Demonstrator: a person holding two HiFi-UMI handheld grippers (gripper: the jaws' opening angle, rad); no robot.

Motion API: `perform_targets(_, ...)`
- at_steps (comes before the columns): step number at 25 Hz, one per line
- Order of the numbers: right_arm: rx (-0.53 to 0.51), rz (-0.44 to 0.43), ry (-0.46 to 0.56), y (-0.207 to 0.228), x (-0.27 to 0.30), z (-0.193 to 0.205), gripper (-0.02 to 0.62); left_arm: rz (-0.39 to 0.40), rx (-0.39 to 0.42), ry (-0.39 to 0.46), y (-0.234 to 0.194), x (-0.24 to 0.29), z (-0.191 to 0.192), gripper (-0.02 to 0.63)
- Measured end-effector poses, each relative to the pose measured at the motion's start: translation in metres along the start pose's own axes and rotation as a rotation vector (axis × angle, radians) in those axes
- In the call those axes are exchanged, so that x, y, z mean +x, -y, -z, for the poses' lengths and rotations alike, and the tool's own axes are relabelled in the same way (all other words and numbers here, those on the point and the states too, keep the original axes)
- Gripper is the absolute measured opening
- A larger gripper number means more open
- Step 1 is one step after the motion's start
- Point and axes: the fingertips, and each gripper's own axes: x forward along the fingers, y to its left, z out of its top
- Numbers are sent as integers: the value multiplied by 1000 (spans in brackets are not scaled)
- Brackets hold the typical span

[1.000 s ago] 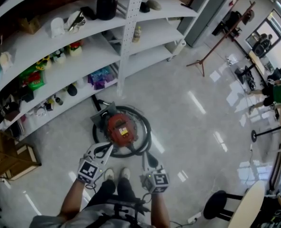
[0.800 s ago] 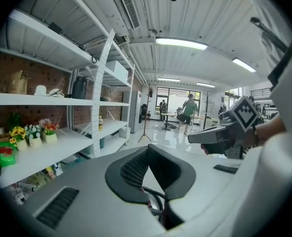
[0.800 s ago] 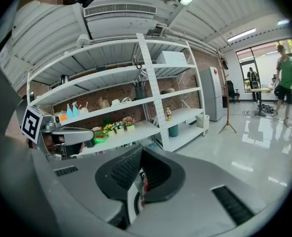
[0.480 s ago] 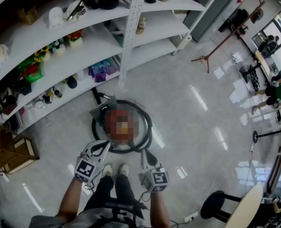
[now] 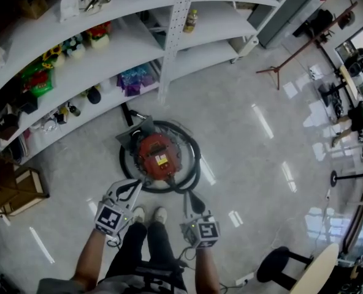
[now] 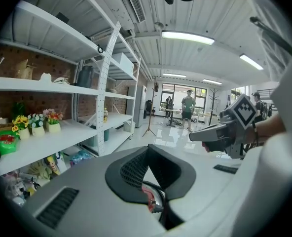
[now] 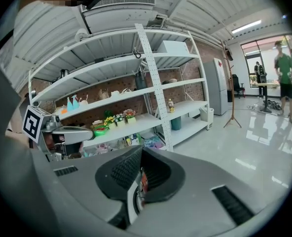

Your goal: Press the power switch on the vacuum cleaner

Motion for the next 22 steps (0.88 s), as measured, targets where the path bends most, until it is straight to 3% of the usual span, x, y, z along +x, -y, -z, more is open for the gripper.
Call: perform_targets(22,-36,-72,-62,19,70,75,12,-17,-51,-43,-18,49,95,6)
